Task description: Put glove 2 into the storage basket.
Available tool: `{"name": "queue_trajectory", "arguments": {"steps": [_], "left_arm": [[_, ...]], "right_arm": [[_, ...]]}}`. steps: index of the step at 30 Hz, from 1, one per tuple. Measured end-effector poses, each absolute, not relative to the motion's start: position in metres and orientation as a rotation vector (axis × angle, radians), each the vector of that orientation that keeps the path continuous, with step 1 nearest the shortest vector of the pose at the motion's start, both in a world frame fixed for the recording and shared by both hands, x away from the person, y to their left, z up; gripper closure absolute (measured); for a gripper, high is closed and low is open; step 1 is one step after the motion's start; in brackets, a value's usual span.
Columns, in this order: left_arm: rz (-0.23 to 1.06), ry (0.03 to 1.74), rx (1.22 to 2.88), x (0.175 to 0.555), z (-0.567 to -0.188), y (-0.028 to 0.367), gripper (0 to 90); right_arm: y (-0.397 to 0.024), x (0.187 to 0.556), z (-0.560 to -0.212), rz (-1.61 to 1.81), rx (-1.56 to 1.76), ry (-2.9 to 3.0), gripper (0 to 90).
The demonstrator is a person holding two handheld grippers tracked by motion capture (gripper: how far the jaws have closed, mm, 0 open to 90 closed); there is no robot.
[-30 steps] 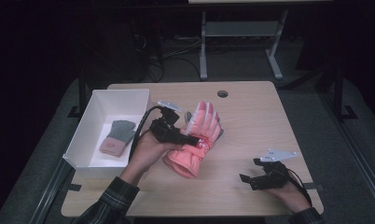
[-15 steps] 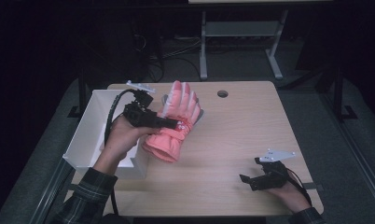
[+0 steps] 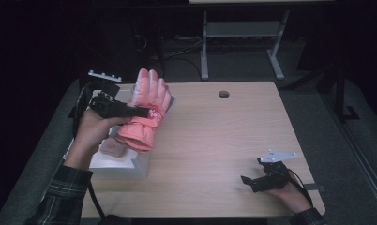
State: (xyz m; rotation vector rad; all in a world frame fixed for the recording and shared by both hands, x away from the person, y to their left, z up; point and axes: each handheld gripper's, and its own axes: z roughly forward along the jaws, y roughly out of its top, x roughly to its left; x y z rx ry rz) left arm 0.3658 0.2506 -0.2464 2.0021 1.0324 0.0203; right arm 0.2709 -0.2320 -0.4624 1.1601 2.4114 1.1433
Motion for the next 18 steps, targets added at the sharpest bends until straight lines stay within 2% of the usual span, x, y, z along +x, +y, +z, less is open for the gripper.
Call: {"name": "queue_trajectory", "arguments": {"steps": [10, 18], "left_arm": [[0.055, 1.142, 1.922, 0.368, -0.247, 0.304, 60.4], [0.082, 1.225, 1.921, 0.381, -0.267, 0.325, 60.4]], "right_arm": [[-0.229, 0.272, -0.464, 1.141, 1.161, 2.418, 1.2], [-0.229, 0.272, -0.465, 1.135, 1.163, 2.423, 1.3]]}}
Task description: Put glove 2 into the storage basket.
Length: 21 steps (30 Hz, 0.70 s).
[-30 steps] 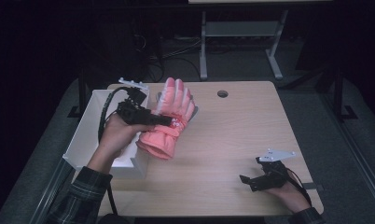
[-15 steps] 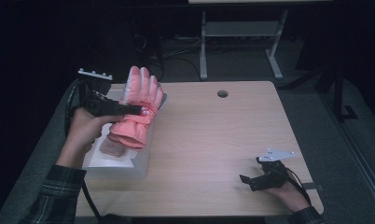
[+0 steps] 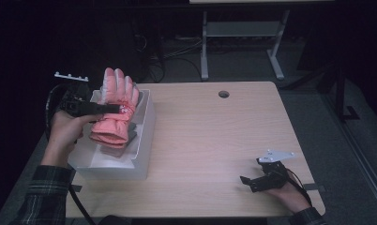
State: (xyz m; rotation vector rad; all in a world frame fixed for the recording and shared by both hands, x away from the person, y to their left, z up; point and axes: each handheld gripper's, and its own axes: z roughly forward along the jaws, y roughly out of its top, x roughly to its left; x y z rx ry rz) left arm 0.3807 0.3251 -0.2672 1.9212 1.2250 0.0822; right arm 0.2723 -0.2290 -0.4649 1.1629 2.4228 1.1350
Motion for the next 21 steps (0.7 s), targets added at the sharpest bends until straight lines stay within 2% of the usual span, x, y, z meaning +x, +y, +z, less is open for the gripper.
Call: {"name": "queue_trajectory", "arguments": {"steps": [21], "left_arm": [[-0.024, 1.389, 2.017, 0.422, -0.366, 0.313, 59.5]], "right_arm": [[-0.230, 0.272, -0.466, 1.125, 1.149, 2.435, 1.3]]}}
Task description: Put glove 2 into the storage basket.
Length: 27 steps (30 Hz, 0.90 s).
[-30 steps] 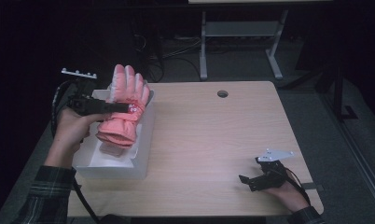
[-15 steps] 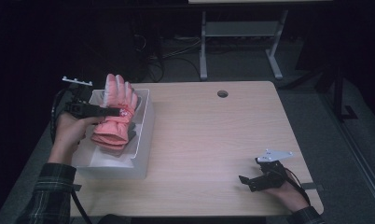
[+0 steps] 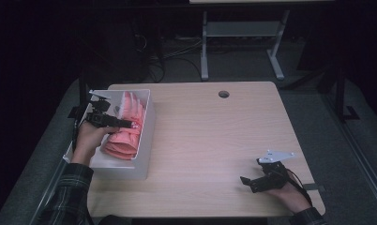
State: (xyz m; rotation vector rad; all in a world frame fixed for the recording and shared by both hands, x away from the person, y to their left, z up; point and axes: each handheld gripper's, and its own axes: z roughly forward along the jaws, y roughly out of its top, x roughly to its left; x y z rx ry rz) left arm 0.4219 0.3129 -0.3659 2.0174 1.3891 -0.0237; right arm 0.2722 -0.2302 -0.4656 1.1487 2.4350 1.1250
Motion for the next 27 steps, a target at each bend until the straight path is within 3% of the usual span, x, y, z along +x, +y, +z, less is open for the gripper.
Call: {"name": "queue_trajectory", "arguments": {"steps": [14, 20, 23, 27], "left_arm": [[-0.085, 1.404, 2.082, 0.432, -0.405, 0.304, 53.6], [-0.077, 1.409, 2.058, 0.433, -0.406, 0.309, 36.9], [-0.018, 1.417, 2.048, 0.431, -0.401, 0.310, 26.1], [0.039, 1.419, 2.015, 0.427, -0.389, 0.318, 18.3]], "right_arm": [[-0.230, 0.272, -0.466, 1.125, 1.147, 2.436, 1.3], [-0.230, 0.271, -0.464, 1.128, 1.158, 2.430, 1.3], [-0.231, 0.271, -0.465, 1.131, 1.148, 2.429, 1.3], [-0.231, 0.271, -0.464, 1.132, 1.143, 2.430, 1.3]]}}
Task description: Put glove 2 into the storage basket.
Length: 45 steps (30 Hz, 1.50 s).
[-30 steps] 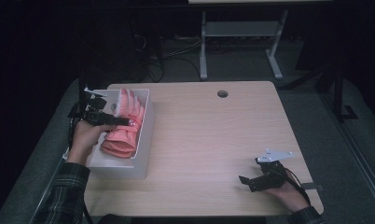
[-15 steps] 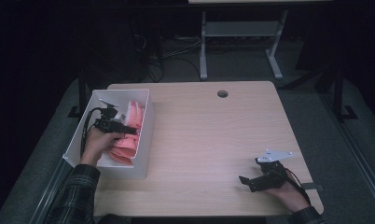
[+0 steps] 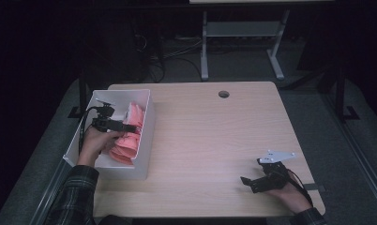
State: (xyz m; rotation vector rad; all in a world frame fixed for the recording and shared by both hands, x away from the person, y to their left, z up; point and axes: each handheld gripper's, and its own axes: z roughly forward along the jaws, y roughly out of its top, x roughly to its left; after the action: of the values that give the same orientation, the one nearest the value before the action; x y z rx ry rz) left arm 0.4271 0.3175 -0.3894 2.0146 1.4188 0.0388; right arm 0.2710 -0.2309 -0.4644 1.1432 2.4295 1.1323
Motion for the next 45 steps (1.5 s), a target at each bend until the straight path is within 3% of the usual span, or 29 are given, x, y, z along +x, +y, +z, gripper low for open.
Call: {"name": "queue_trajectory", "arguments": {"steps": [9, 18, 32, 45], "left_arm": [[0.162, 1.295, 1.985, 0.408, -0.332, 0.317, 18.3], [0.200, 1.119, 1.983, 0.386, -0.291, 0.281, 18.3], [0.145, 0.904, 2.058, 0.364, -0.290, 0.200, 18.4], [0.126, 0.752, 2.164, 0.338, -0.318, 0.129, 18.3]], "right_arm": [[-0.230, 0.271, -0.465, 1.126, 1.155, 2.434, 1.3], [-0.228, 0.271, -0.465, 1.128, 1.150, 2.431, 1.3], [-0.229, 0.271, -0.464, 1.120, 1.138, 2.436, 1.3], [-0.228, 0.270, -0.464, 1.118, 1.134, 2.440, 1.3]]}}
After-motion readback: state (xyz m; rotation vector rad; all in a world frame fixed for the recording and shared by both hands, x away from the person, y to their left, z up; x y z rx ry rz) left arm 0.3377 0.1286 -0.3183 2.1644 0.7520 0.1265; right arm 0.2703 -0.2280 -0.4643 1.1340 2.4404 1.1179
